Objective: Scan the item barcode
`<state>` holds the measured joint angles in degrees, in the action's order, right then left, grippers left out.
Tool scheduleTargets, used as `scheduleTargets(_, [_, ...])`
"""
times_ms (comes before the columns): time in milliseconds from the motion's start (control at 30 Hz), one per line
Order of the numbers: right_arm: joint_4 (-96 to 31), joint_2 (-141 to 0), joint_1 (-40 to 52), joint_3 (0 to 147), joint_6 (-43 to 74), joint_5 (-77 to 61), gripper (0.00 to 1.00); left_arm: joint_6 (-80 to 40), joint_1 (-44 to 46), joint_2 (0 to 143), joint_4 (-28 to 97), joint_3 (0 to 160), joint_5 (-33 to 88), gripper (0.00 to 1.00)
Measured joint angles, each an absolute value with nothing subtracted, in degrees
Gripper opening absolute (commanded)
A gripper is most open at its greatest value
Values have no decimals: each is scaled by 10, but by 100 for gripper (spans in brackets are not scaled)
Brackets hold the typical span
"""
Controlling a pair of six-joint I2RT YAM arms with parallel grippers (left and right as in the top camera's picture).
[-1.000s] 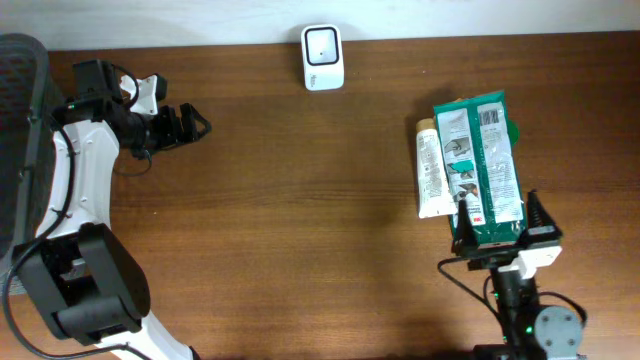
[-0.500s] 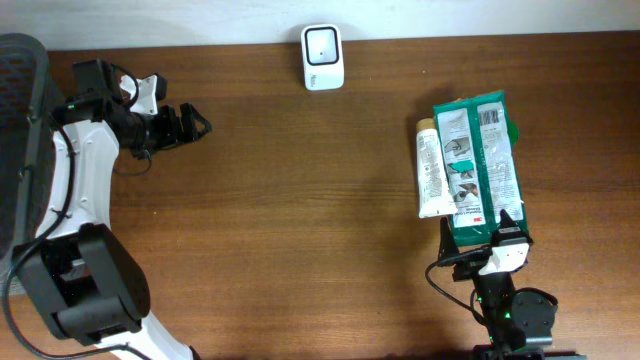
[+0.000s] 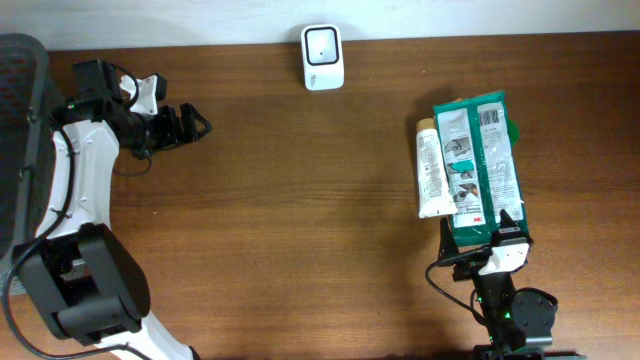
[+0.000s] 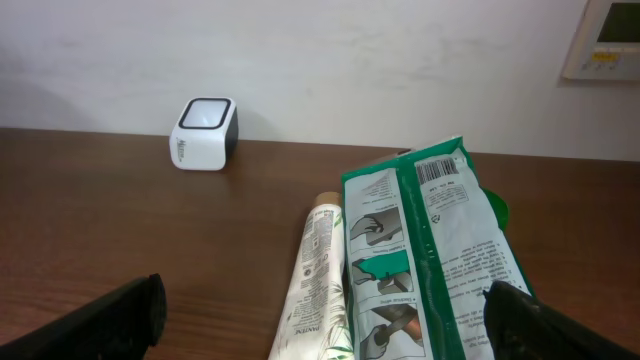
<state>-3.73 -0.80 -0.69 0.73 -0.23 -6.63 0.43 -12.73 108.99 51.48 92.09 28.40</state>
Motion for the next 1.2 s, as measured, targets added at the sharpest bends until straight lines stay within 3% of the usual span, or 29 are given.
scheduleTargets(133, [-37, -8, -7, 7, -2, -67, 98, 4, -115, 1042, 517, 915, 278, 99])
scheduleTargets(300, [-37, -8, -7, 7, -3, -67, 98, 4, -102, 852, 490, 837, 232, 99])
scheduleTargets(567, [-38, -8, -7, 7, -3, -66, 98, 70, -82, 584, 176, 482, 186, 99])
scheduleTargets(933, [-38, -9, -7, 7, -2, -66, 98, 145, -56, 229, -86, 91, 163, 99])
scheduleTargets(1033, [-38, -9, -7, 7, -2, -66, 98, 155, -36, 147, -91, 31, 135, 99])
scheduleTargets(1200, [-38, -9, -7, 7, -2, -66, 98, 181, -33, 38, 36, 7, 100, 99])
